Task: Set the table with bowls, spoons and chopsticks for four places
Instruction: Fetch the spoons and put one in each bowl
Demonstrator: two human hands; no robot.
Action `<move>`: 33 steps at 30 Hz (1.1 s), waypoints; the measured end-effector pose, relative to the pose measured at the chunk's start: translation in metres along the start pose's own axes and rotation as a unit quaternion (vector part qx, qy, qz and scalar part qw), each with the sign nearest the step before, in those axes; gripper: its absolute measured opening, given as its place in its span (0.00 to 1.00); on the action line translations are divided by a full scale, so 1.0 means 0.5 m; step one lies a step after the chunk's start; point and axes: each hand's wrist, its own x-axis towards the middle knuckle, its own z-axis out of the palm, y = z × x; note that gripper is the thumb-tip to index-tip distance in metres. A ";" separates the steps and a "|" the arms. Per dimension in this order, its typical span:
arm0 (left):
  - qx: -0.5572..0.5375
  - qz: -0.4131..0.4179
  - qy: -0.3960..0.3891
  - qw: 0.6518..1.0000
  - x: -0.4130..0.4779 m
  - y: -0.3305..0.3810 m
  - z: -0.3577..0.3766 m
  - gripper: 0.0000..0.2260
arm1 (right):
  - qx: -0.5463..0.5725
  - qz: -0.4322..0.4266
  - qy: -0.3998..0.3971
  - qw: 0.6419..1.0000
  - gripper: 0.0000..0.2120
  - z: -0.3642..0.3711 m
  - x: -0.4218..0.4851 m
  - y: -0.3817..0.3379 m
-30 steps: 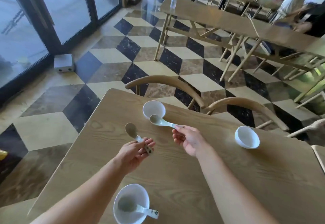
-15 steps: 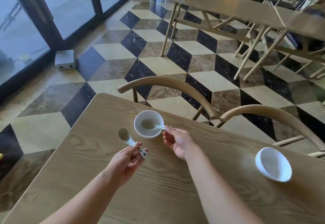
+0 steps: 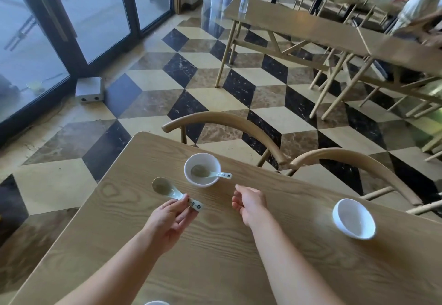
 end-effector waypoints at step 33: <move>0.842 0.238 -0.079 0.477 -0.653 -0.523 -0.196 0.10 | 0.238 -0.040 -0.079 0.967 0.02 -0.673 -0.811 0.430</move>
